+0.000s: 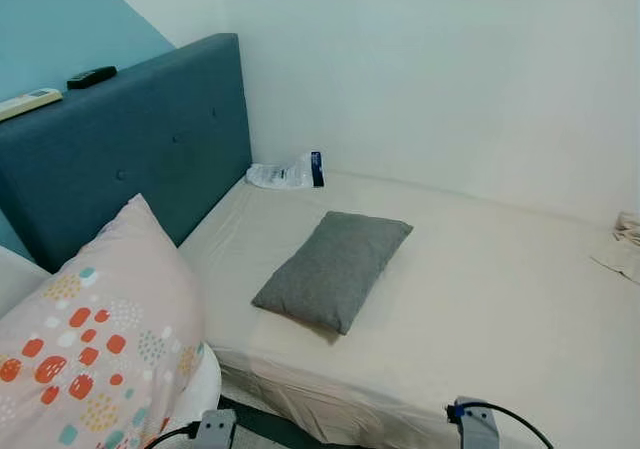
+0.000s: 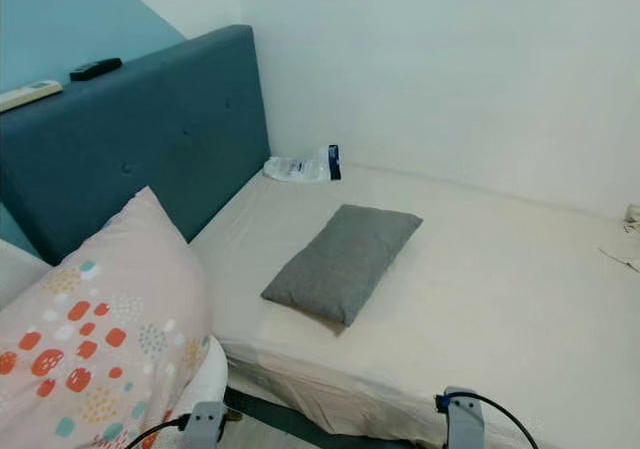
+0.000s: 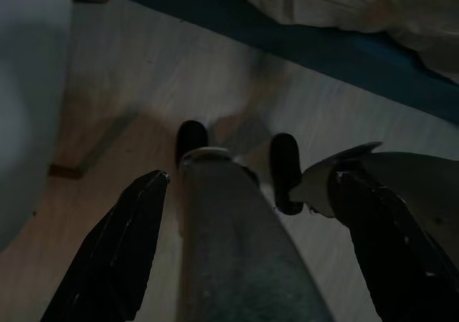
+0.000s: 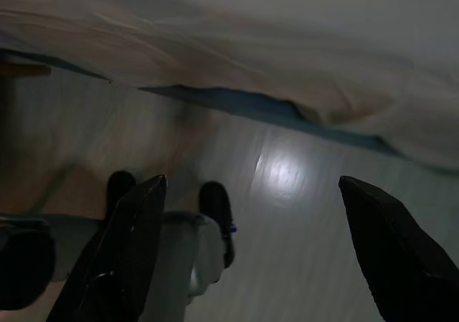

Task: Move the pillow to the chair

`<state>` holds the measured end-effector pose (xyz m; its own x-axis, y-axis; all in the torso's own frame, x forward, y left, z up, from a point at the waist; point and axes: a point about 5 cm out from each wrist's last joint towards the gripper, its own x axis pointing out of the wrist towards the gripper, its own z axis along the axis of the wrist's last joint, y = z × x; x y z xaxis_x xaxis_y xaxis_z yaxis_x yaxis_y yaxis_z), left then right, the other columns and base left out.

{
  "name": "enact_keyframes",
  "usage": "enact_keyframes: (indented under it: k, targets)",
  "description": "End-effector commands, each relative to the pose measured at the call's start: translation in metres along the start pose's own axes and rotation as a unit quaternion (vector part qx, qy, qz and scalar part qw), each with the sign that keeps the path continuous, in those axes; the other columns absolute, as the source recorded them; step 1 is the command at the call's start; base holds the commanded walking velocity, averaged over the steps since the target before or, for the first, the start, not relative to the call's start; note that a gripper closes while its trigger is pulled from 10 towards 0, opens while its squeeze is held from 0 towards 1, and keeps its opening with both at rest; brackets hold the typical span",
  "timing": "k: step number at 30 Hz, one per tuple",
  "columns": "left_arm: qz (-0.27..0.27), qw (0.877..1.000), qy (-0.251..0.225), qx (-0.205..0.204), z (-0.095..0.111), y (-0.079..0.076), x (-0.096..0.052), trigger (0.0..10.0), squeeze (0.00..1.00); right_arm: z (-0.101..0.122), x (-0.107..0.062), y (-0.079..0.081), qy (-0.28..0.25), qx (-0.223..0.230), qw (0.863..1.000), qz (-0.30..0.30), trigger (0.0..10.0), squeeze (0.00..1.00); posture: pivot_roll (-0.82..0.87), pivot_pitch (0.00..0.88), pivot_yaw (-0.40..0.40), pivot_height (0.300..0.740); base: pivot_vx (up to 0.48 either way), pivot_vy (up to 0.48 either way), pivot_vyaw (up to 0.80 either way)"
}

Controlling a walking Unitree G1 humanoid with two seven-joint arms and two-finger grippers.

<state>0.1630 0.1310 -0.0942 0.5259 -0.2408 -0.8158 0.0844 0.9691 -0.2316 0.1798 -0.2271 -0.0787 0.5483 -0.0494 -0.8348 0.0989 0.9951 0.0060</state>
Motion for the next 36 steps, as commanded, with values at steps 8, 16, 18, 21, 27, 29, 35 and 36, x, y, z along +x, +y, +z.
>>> enact_keyframes:
  k: [8,16,18,21,27,29,35,36]
  targets:
    - [0.005,0.999,0.035,0.023,-0.02,0.009,-0.006,10.0,0.0,-0.024,-0.002,0.004,0.032,0.045,0.998,-0.009,10.0,0.0,-0.02,0.0,-0.018,0.74,0.0,0.0,0.0]
    - [0.024,0.999,0.037,0.022,-0.023,0.02,-0.01,10.0,0.0,-0.039,-0.005,0.007,0.049,0.057,0.997,-0.011,10.0,0.0,0.01,0.0,-0.018,0.74,0.0,0.0,0.0]
    - [0.023,0.999,0.036,0.025,-0.02,0.022,-0.01,10.0,0.0,-0.037,-0.004,0.008,0.046,0.052,0.998,-0.006,10.0,0.0,0.01,0.0,-0.014,0.74,0.0,-0.48,0.0]
    - [0.02,0.999,0.037,0.031,-0.019,0.023,-0.01,10.0,0.0,-0.035,-0.004,0.008,0.044,0.05,0.998,-0.005,10.0,0.0,0.0,0.0,-0.011,0.74,0.0,-0.48,0.0]
    - [0.017,0.998,0.042,0.037,-0.018,0.021,-0.009,10.0,0.0,-0.028,-0.002,0.01,0.039,0.037,0.999,0.002,10.0,0.0,-0.01,0.0,0.002,0.74,0.0,-0.446,0.0]
    - [0.025,0.998,0.042,0.036,-0.017,0.02,-0.008,10.0,0.0,-0.029,-0.002,0.013,0.04,0.036,0.999,0.004,10.0,0.0,-0.01,0.0,0.007,0.74,0.0,0.0,0.0]
    - [0.034,0.998,0.039,0.031,-0.014,0.022,-0.008,10.0,0.0,-0.029,-0.002,0.013,0.04,0.04,0.998,0.001,10.0,0.0,-0.03,0.0,0.011,0.74,0.0,0.0,0.0]
    - [0.036,0.998,0.039,0.032,-0.014,0.022,-0.008,10.0,0.0,-0.028,-0.002,0.012,0.039,0.039,0.998,0.0,10.0,0.0,-0.03,0.0,0.009,0.74,0.0,0.0,0.0]
